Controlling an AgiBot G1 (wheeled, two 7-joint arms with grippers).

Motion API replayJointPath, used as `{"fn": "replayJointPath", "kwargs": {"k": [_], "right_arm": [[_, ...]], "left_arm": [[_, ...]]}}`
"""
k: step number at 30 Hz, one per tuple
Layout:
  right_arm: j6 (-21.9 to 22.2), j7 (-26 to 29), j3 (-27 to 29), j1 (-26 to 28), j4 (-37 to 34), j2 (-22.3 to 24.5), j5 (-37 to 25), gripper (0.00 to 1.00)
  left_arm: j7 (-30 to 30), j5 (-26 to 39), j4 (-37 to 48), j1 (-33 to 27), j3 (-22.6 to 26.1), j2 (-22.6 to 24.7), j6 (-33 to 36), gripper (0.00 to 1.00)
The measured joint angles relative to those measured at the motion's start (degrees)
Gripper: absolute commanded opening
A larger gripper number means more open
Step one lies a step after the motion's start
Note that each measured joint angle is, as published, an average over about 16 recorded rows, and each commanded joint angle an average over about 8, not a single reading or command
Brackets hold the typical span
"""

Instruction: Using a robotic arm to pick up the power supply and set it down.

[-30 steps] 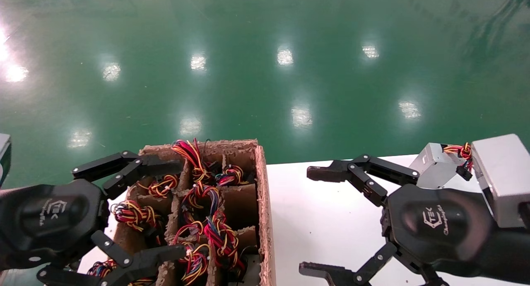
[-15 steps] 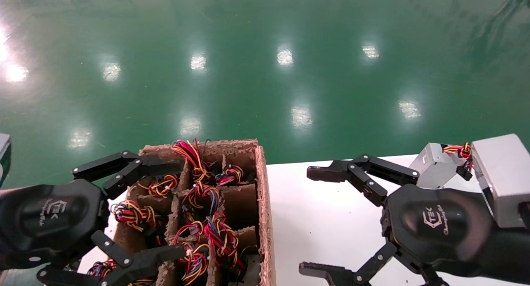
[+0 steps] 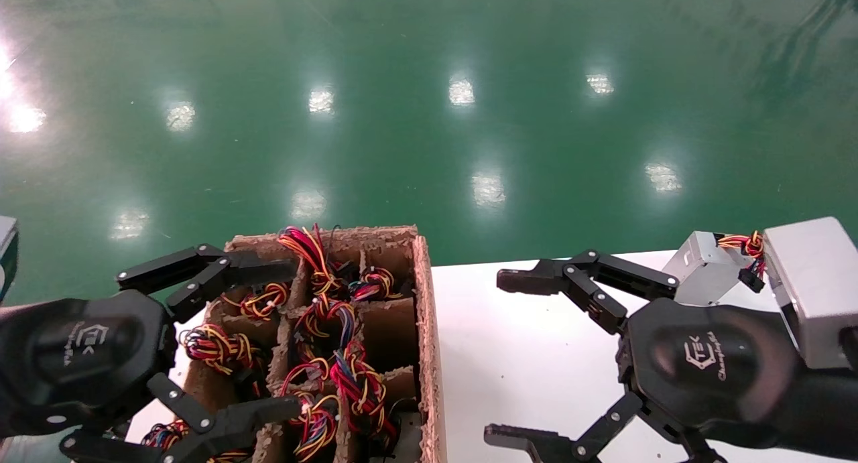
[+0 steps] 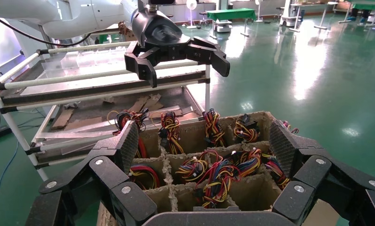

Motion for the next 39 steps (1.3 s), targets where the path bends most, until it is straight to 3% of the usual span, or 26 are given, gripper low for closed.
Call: {"fn": "replayJointPath", "kwargs": {"k": [12,25,33,34,35,39], "right_arm": [[3.42,0.83,-2.29,1.86,-0.19,-3.19,-4.64,1.00],[16.54,1.74,-11.54,10.53,-2.85,-17.26,-24.28,1.00],[21.40,-0.72,-15.51,14.18,-8.00,-23.99,-33.11,1.00],[21.76,-0.99,-15.76,14.43,-8.63,-24.54,-33.66,0.98],[22.09,-1.25,-15.97,14.64,-9.26,-25.05,-34.12,0.90],[23.17,-2.16,-16.52,15.18,-11.45,-26.59,-35.39,0.40]], "left_arm": [[0.00,0.00,0.00,0.00,0.00,0.00,0.00,0.00],[0.00,0.00,0.00,0.00,0.00,0.00,0.00,0.00],[0.00,0.00,0.00,0.00,0.00,0.00,0.00,0.00],[0.00,0.00,0.00,0.00,0.00,0.00,0.00,0.00],[0.00,0.00,0.00,0.00,0.00,0.00,0.00,0.00],[0.00,0.00,0.00,0.00,0.00,0.00,0.00,0.00]]}}
